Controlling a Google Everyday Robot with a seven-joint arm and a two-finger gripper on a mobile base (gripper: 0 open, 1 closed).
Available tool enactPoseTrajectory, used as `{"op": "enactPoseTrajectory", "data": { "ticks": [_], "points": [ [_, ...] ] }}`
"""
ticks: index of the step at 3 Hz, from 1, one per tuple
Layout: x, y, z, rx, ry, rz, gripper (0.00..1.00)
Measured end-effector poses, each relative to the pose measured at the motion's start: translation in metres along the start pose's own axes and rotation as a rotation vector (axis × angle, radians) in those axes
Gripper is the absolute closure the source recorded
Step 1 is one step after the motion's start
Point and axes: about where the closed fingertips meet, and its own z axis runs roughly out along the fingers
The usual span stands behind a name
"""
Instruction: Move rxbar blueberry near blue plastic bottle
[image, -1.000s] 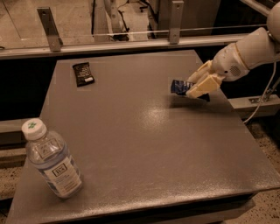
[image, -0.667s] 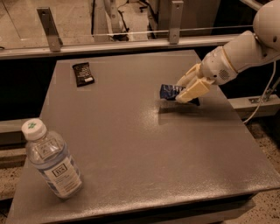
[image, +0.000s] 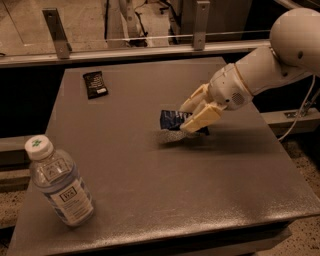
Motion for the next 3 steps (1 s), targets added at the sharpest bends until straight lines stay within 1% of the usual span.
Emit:
{"op": "enactPoseTrajectory", "data": {
  "ticks": [1,2,3],
  "points": [
    [-0.017,0.027,0.017,-0.051,-0.04,-0.009,1.0],
    [-0.037,0.054,0.041,-0.108,-0.092,-0.021,1.0],
    [-0.054,0.074,0.064,-0.146,-0.123,-0.033,1.0]
  ]
}}
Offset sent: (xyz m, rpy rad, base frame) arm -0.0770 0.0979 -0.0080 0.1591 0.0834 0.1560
